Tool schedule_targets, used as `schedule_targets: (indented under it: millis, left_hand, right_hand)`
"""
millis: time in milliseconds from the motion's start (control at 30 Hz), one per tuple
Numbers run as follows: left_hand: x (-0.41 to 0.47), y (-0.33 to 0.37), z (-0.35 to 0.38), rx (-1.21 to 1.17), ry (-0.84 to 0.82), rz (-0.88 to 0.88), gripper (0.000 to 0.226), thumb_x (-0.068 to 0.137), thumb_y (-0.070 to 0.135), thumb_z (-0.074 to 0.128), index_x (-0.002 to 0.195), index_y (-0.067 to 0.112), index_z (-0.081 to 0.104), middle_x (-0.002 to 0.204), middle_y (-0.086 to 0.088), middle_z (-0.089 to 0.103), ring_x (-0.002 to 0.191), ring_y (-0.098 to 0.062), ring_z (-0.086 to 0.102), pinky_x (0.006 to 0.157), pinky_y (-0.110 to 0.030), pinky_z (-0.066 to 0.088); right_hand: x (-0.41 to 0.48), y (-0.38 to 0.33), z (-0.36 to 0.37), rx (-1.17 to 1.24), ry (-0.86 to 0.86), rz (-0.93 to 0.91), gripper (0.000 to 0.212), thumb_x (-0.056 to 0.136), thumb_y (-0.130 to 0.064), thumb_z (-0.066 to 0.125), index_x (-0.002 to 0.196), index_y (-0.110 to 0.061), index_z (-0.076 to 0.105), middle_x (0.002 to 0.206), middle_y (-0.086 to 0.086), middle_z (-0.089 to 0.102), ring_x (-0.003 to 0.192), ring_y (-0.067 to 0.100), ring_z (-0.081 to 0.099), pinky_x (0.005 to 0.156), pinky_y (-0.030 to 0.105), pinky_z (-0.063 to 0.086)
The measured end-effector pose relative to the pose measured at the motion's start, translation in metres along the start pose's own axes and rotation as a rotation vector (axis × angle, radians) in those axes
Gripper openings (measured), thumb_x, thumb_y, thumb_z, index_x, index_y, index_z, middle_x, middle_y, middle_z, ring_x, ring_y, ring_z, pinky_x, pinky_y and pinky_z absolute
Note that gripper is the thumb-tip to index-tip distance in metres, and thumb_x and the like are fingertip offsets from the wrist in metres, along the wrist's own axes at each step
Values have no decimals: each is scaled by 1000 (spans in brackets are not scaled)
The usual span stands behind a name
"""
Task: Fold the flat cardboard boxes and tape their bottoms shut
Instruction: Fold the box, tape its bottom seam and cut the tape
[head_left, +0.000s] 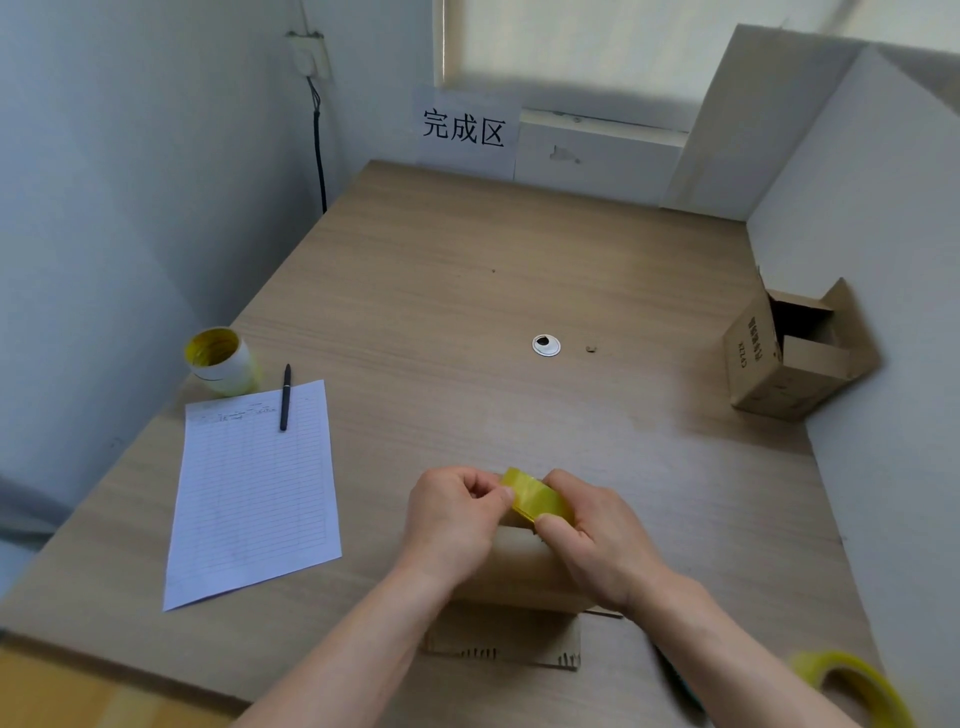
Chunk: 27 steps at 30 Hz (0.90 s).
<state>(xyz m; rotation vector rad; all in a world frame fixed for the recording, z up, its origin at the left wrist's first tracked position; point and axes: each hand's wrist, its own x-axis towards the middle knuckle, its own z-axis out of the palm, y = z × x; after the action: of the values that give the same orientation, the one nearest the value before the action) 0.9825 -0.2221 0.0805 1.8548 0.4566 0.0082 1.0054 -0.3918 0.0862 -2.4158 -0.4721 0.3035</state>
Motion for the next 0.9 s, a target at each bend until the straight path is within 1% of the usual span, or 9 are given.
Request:
schedule_targets:
  millis: [100,200,300,433,533,633,733,833,900]
  left_hand:
    - [1,-5,-9,-32,-126,66,7,77,7,75,78,13,71,87,-3,75,80,-17,70,78,-32,58]
    - [4,-12,-18,76,-211,220,20,69,21,73,89,20,73,89,4,72,81,-5,66,75,-25,56]
    - [10,-14,-20,140,-213,364,16,69,26,74,85,23,76,85,5,70,77,-8,65,68,-28,55]
    - [19,-12,-22,212,-235,519,8,75,24,72,79,18,76,78,6,69,73,-7,63,64,-17,49]
    - [22,-12,-26,321,-250,595,8,80,26,67,79,19,71,76,8,64,71,-8,57,63,-26,48]
    - [25,-10,-26,415,-268,697,4,86,28,56,82,27,56,76,10,55,69,-11,50,62,-32,45]
    - [27,-7,-28,449,-275,803,4,90,30,46,87,28,45,76,10,51,67,-16,47,58,-37,44]
    - [23,-8,-31,454,-218,899,7,93,23,46,87,24,46,75,3,52,64,-20,46,54,-40,43]
    - [17,-9,-31,388,-159,887,7,93,19,50,86,21,50,76,6,51,63,-14,45,54,-34,43]
  right_hand:
    - [0,1,-2,21,8,14,19,74,-44,44,79,-26,48,66,-6,54,65,13,50,63,41,44]
    - [1,2,-4,11,-15,1,10,75,-43,46,77,-33,46,66,-6,53,66,14,50,62,40,42]
    - [3,2,-4,2,-26,-1,6,74,-44,45,75,-38,45,63,-6,52,65,16,50,61,39,41]
    - [5,0,-5,-13,-42,-4,13,72,-48,43,75,-35,45,65,-6,53,66,15,50,62,40,43]
    - [6,-1,-5,-25,-54,0,13,72,-48,43,74,-35,45,66,-6,55,67,16,52,63,40,43]
    - [8,-2,-6,-53,-69,-2,17,71,-50,40,74,-34,44,66,-6,54,66,16,51,62,40,42]
    - [11,-2,-7,-77,-89,-1,23,70,-52,39,76,-31,45,67,-3,55,67,18,52,62,42,44]
    - [14,-4,-8,-119,-108,-9,23,71,-51,41,77,-29,46,66,-3,55,67,19,52,62,43,45]
    - [16,-5,-9,-128,-111,-9,26,70,-53,39,77,-28,46,66,-3,55,67,20,53,62,42,45]
